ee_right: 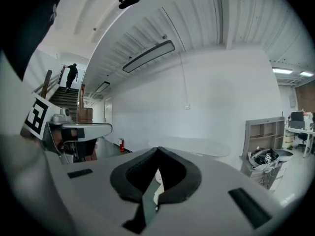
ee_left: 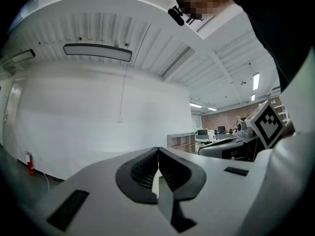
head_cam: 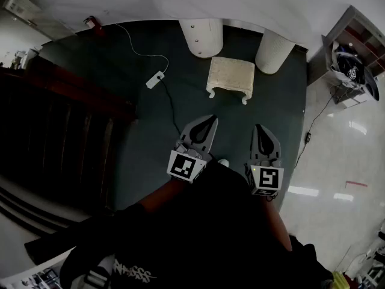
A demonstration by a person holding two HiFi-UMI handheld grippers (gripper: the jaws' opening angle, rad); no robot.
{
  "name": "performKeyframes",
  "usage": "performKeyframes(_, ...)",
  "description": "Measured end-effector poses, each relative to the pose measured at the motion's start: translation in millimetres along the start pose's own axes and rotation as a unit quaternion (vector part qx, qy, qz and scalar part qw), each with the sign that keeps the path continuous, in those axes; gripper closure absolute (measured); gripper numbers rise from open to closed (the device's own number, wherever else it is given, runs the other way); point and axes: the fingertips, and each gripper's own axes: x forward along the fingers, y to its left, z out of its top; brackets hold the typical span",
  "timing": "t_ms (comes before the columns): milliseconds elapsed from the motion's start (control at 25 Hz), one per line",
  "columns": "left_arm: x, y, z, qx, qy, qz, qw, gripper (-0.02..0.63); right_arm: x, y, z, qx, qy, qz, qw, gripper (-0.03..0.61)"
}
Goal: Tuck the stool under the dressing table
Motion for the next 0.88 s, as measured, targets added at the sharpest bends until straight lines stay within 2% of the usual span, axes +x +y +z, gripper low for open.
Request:
performKeyframes(360, 9, 15, -17, -0.019, 0.017, -0.002, 0.9997, 0.597, 14, -3, -8, 0.061, -0.017, 0.028, 0.998, 0.540)
performKeyframes(560, 25, 39, -45, -0.032, 0.048, -0.010, 0.9983, 0.597, 37, -8, -19, 0.034, 0.005, 0.018, 0.999, 0.538)
performKeyframes(760, 65, 72, -59, -0.055, 0.055, -0.005, 0.9970, 0.597, 75, -19, -21, 0.019, 0.012, 0.046, 0.999, 0.538)
performKeyframes(880, 89, 94, -65, -0.060, 0.059, -0.010, 0.9964, 0.597, 106, -29, -15, 0.017, 0.014, 0.043, 0.999, 0.538)
